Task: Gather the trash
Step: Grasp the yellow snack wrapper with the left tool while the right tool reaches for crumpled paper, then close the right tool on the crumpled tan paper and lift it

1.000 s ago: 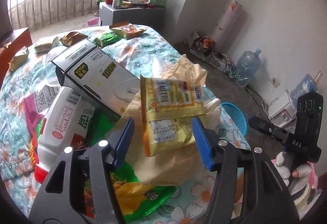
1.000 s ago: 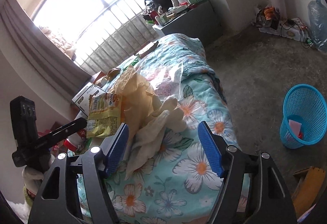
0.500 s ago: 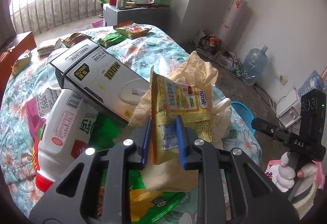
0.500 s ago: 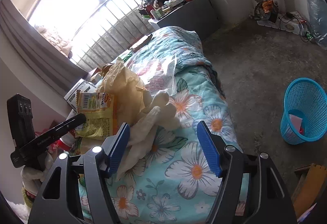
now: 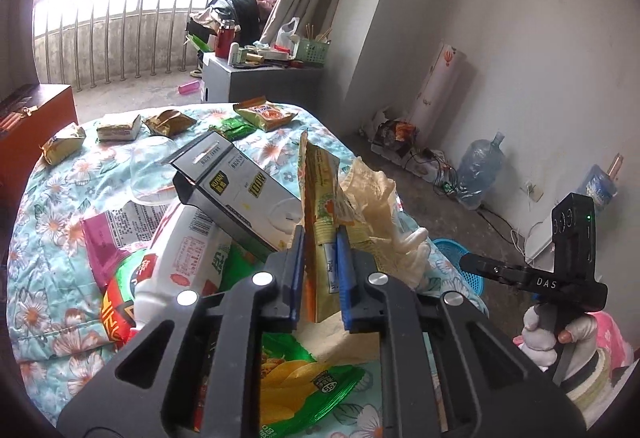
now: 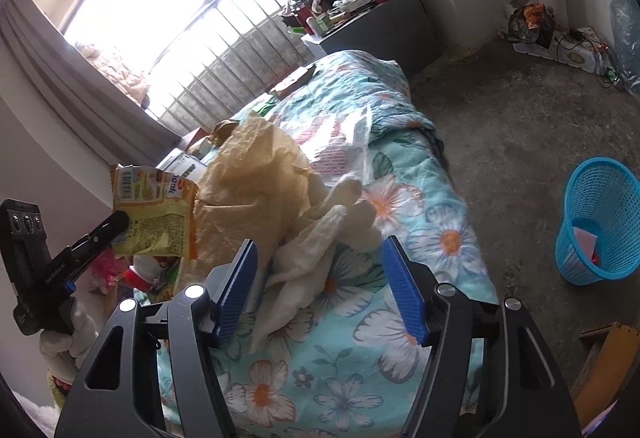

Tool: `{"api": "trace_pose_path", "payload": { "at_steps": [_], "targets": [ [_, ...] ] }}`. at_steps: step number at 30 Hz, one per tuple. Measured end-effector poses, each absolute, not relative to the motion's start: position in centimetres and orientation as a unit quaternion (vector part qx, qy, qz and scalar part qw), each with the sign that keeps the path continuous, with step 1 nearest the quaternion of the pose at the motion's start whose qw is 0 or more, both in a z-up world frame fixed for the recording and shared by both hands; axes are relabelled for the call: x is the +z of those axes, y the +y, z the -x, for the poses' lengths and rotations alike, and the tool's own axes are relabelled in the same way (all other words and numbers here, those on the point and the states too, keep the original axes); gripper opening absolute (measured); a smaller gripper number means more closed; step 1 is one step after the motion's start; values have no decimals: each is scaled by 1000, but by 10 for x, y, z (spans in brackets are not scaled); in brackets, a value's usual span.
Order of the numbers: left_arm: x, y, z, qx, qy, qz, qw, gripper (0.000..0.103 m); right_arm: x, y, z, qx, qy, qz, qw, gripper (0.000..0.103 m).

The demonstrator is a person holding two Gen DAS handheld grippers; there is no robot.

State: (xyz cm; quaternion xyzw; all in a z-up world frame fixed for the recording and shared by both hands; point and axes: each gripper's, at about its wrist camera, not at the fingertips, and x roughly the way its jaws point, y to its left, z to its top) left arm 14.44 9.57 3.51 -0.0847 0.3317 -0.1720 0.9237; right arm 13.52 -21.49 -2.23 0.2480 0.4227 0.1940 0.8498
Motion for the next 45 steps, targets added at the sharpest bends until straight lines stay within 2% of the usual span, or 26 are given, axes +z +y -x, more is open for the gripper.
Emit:
{"api": "trace_pose_path", "payload": {
  "at_steps": [5,12,14,16,20,22,25,36,45],
  "targets": [
    [46,110,-128,-166,297,99,935,12,-19,-180,-139,242,420,-239,842,62],
    [51,126,-115,-163,281,116,939,12,-9,-123,-162,263,396,-119,872,62],
    [51,130,-113,-162,279,120,939,12,-11,-113,-169,266,401,-100,871,59],
    [51,134,-112,-161,279,125,939,12,-14,-104,-175,264,412,-81,868,46],
    [49,141,-112,-159,277,132,938,12,-16,-103,-174,269,416,-80,865,31],
    [48,142,-111,-160,278,138,937,12,-14,-104,-173,264,415,-78,867,15],
    [46,146,-110,-162,278,142,936,12,-12,-114,-172,267,415,-106,864,5],
    [49,149,-106,-160,270,145,938,12,44,-157,-159,292,331,-196,876,3],
    [66,140,-99,-176,252,143,941,12,87,-195,-132,269,263,-213,902,2]
  ]
}}
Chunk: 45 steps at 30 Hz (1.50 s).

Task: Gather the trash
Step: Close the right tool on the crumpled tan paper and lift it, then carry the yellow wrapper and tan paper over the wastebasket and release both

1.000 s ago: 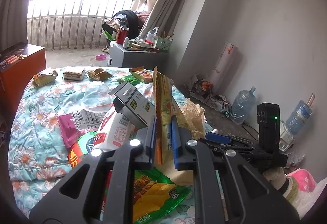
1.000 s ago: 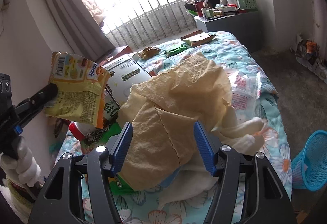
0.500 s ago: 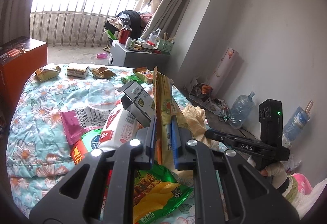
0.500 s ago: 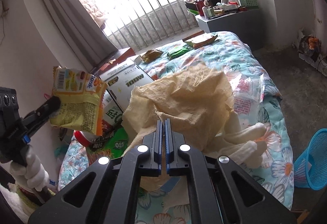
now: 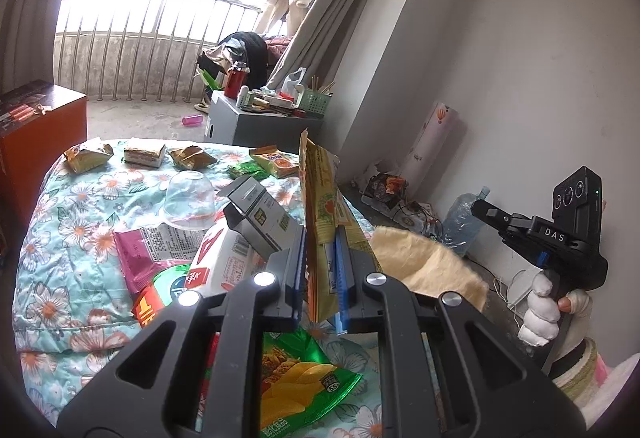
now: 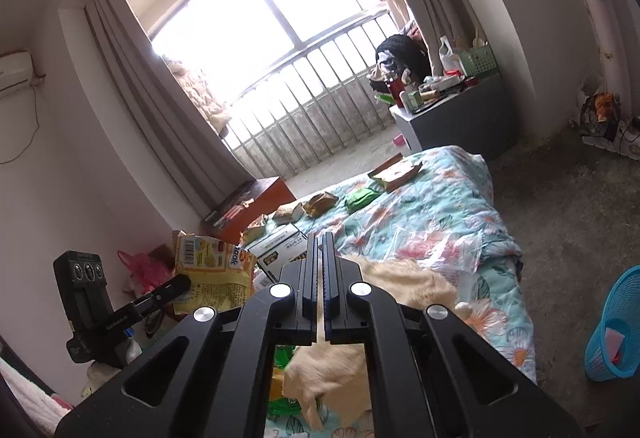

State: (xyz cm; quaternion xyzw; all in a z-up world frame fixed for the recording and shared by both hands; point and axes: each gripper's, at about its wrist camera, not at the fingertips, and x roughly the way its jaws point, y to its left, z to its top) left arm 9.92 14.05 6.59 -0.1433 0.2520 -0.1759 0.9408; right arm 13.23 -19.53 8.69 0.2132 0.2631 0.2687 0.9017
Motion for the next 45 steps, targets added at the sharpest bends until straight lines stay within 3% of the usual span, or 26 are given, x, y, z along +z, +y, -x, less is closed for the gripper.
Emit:
{"api": "trace_pose_path", "payload": {
  "at_steps": [4,9,11,12,18,20,21,22,25,32,38,45],
  "targets": [
    [71,126,-101,-193,248,135,940,12,87,-212,-122,253,256,-215,908,2],
    [67,111,-101,-205,255,130,936,12,51,-218,-118,247,322,-197,893,6],
    [66,109,-101,-208,260,128,934,12,24,-216,-116,234,357,-174,887,30],
    [64,108,-101,-208,263,127,934,12,8,-212,-115,230,378,-159,883,52],
    [57,108,-105,-206,282,127,928,12,-47,-186,-111,193,433,-70,878,58],
    [58,107,-104,-205,281,123,929,12,-54,-180,-115,180,436,-49,881,58],
    [59,107,-104,-204,281,121,930,12,-58,-179,-117,175,443,-44,878,53],
    [59,107,-104,-203,280,119,931,12,-59,-179,-119,173,447,-45,876,30],
    [62,106,-102,-201,277,117,932,12,-51,-190,-116,178,439,-76,877,6],
    [67,101,-96,-206,272,114,933,12,12,-217,-92,210,349,-135,903,4],
    [77,95,-86,-216,258,111,935,12,64,-264,-77,269,239,-257,897,4],
    [91,72,-85,-250,248,102,930,12,71,-316,-57,212,192,-297,911,4]
  ]
}}
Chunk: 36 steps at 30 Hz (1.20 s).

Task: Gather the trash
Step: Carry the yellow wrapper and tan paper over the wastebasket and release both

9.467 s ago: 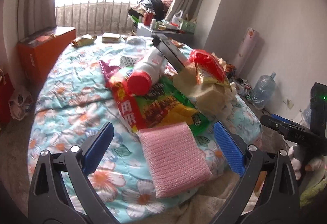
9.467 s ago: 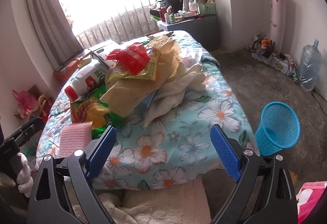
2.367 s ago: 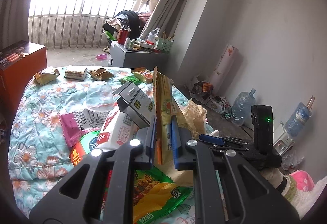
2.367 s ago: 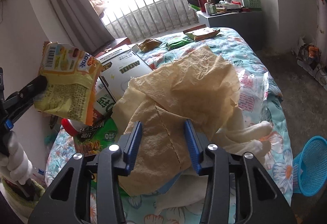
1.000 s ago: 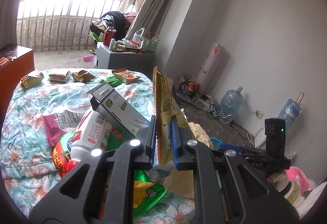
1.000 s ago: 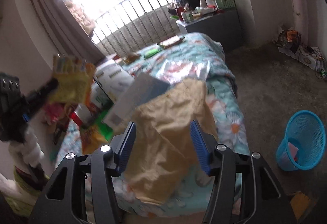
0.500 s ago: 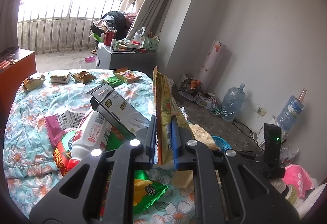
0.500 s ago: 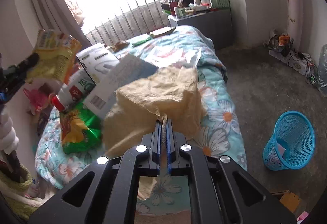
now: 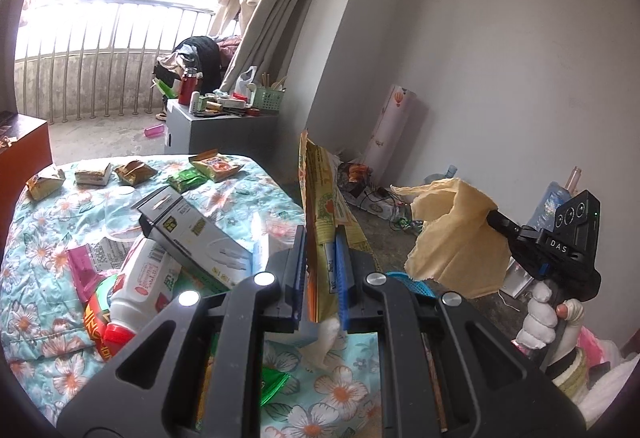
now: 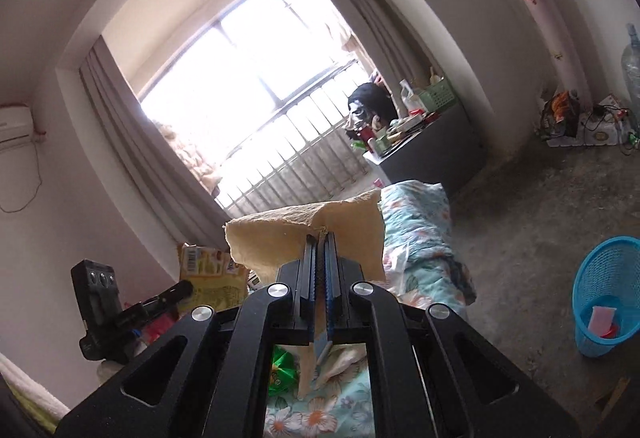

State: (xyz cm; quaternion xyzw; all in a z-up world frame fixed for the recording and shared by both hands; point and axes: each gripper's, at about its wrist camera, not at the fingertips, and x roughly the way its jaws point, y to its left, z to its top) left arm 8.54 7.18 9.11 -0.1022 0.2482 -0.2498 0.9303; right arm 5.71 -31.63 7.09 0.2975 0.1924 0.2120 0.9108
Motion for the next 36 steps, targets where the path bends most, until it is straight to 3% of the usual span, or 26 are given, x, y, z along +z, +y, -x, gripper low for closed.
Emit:
{"api": "trace_pose_path", "payload": {
  "at_steps": [8,17,36],
  "targets": [
    [103,-8,-107,-327,253,53,909,12,43,-371,-49,120,193,-347,910,4],
    [87,-150,-146,-408,300,-2,862,12,3,-443,-36,-4,200,-377,904,4],
    [-63,-400,-256,-435,451,-134,768,12,-166,-559,-90,-165,330,-481,795,4]
  ]
}}
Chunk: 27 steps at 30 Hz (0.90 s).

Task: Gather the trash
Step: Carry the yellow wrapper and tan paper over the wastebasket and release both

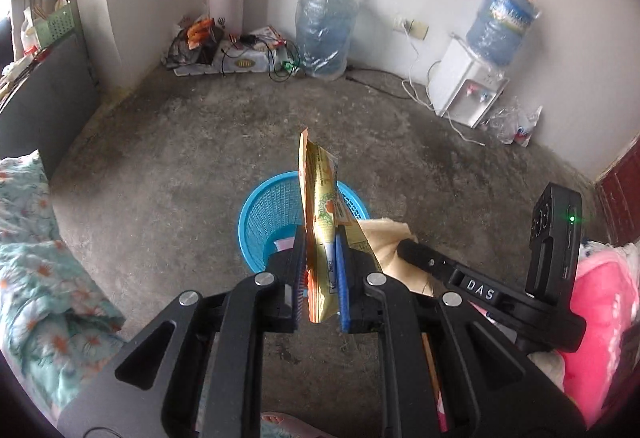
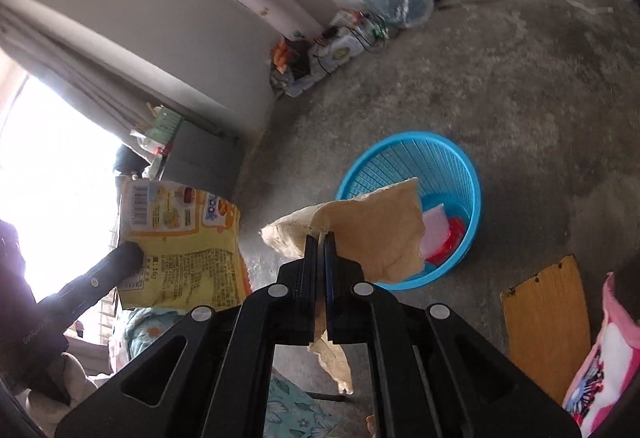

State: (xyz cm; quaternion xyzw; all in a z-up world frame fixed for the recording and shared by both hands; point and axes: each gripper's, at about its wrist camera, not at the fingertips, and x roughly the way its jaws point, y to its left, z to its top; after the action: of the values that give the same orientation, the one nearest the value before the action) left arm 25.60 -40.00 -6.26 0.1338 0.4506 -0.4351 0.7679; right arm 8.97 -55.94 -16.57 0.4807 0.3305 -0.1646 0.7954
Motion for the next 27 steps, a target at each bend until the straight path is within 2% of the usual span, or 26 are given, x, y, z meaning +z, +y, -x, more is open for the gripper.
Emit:
{"api": "trace_pose_path", "payload": {
  "at_steps": [8,9,11,13,19,27],
  "targets": [
    [-118,-453,-295,-419,482,-152,754,13,-211,-601,-123,-181,358,-502,766,5],
    [-124,-459,-299,-415,484,-156,754,18,-219,-607,-129,-184,365,-503,761,6],
    [-135,-470,-308,-408,493,-154,753,42,-232,-618,-139,-192,384,-502,751,9],
    [-141,-475,-315,-391,493,-151,762,47,-242,-625,-143,-211,394,-500,742,25],
    [-141,-466,-329,-373,502,-120,771,48,-243,-624,-136,-217,383,-494,750,36],
    [-93,-430,-315,-395,468,-87,786,51,-204,-598,-133,-205,349,-478,780,37]
  ]
}}
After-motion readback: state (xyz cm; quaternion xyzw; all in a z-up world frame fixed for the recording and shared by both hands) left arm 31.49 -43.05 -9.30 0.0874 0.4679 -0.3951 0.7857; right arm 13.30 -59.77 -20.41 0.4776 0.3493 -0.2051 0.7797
